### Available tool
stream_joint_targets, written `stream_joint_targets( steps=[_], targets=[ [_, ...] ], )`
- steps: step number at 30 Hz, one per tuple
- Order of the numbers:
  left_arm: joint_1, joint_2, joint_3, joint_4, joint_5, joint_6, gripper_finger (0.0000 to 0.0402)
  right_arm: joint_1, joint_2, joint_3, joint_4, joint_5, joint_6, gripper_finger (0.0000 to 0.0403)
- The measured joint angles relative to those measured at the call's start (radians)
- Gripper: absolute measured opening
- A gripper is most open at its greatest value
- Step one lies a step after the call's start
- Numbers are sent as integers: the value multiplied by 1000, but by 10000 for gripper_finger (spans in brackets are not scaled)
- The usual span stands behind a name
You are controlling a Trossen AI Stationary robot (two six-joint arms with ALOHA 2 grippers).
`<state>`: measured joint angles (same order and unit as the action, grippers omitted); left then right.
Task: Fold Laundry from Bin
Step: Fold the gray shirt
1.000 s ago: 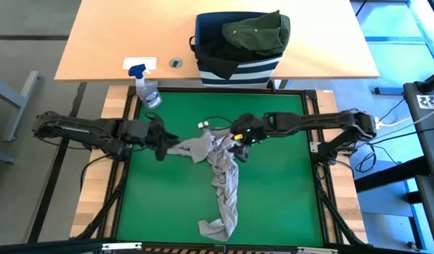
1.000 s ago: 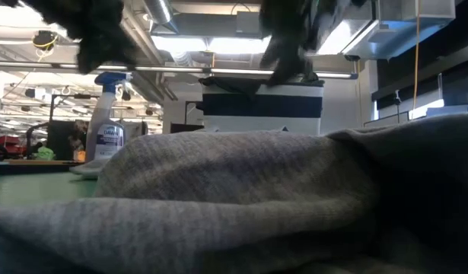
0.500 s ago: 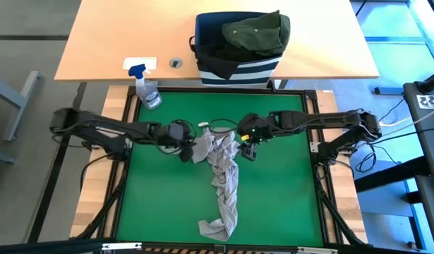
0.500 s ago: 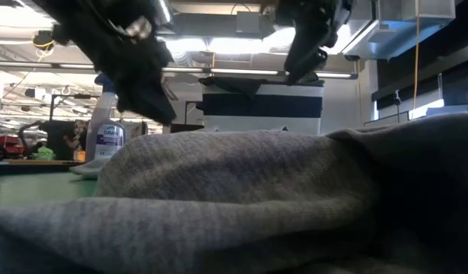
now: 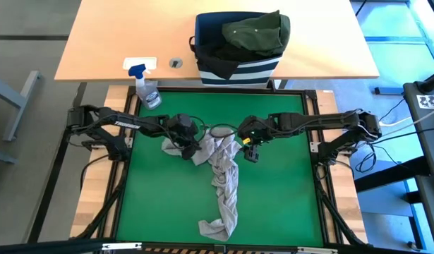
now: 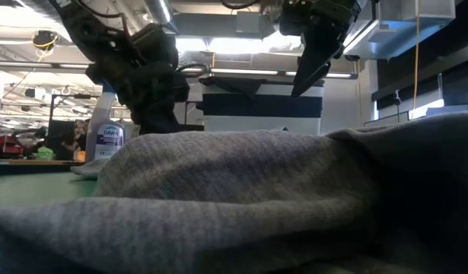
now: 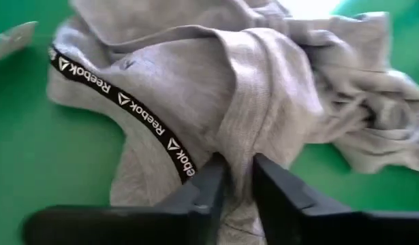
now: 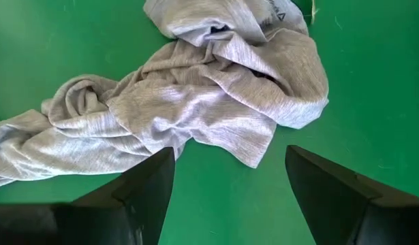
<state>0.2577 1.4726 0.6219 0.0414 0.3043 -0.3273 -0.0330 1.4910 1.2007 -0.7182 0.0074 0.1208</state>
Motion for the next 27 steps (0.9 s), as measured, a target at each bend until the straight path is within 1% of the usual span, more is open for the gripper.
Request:
stream_joint_targets(
  steps=[1, 3, 6, 11, 14, 16, 19, 22, 24, 27],
  targets=[
    [-3, -12, 4, -9, 21, -3, 28, 0, 0, 0, 4, 0, -3, 280],
    [-14, -49, 27, -33, 54, -10, 11, 0, 0, 0, 30, 0, -8, 280],
    [-40, -145, 95, -119, 33, -16, 10, 0, 0, 0, 77, -16, -22, 280],
    [-88, -309, 243, -306, -21, 22, 6, 0, 0, 0, 200, -19, -23, 280],
    [-120, -394, 305, -401, -25, 23, 8, 0, 0, 0, 280, -18, -23, 280],
    [-142, -442, 328, -467, -26, 23, 10, 0, 0, 0, 321, -7, -23, 280],
    [-177, -506, 330, -545, -35, 19, 11, 0, 0, 0, 367, 42, -25, 280],
    [-212, -537, 330, -580, -96, -7, 11, 0, 18, 0, 432, 67, -26, 280],
    [-228, -542, 330, -569, -133, -8, 11, 0, 49, 0, 474, 27, -27, 280],
    [-238, -542, 330, -545, -143, -8, 11, 1, 116, 1, 544, -82, -28, 280]
  ],
)
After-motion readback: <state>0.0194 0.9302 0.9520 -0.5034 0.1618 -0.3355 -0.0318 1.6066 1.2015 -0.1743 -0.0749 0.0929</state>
